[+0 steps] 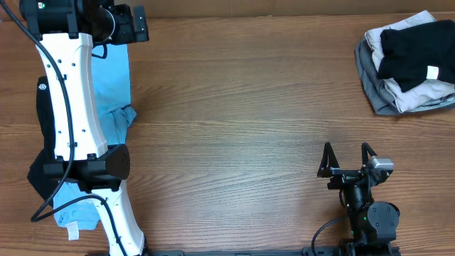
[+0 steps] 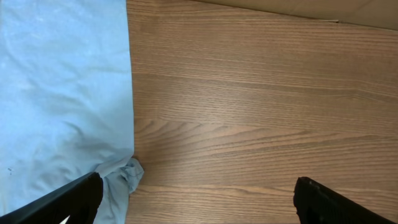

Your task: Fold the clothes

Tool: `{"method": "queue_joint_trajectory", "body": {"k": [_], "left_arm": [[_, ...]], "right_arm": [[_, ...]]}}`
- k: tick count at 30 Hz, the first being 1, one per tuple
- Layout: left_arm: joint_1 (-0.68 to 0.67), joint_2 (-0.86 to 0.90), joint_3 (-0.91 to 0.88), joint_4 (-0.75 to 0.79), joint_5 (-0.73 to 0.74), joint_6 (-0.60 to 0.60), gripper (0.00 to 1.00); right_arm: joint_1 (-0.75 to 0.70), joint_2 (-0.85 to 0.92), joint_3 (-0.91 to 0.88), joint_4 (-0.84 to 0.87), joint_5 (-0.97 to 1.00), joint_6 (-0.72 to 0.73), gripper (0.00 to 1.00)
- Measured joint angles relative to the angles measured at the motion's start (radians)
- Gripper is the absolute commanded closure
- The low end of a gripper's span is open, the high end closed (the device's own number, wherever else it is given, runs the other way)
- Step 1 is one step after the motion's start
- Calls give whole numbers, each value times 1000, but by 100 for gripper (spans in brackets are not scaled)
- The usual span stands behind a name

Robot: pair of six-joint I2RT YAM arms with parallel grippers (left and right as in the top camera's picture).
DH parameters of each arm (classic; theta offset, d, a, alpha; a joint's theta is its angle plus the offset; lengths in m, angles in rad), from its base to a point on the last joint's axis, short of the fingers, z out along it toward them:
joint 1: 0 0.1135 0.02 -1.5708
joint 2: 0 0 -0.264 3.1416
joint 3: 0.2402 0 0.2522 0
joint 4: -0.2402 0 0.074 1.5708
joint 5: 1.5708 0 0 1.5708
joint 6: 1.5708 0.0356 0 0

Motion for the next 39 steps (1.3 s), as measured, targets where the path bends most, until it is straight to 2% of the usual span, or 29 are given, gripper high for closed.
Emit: {"method": "queue_joint_trajectory", "body": {"k": [29, 34, 39], "left_arm": [[-12, -5, 0, 0, 0, 0, 0], [-13, -59, -8, 0, 0, 0, 0], [-13, -195, -15, 1, 0, 0, 0]], "right_arm": [[8, -5, 0, 0, 0, 0, 0], [31, -5, 0, 0, 1, -1, 0], [33, -5, 0, 1, 0, 0, 0]]}}
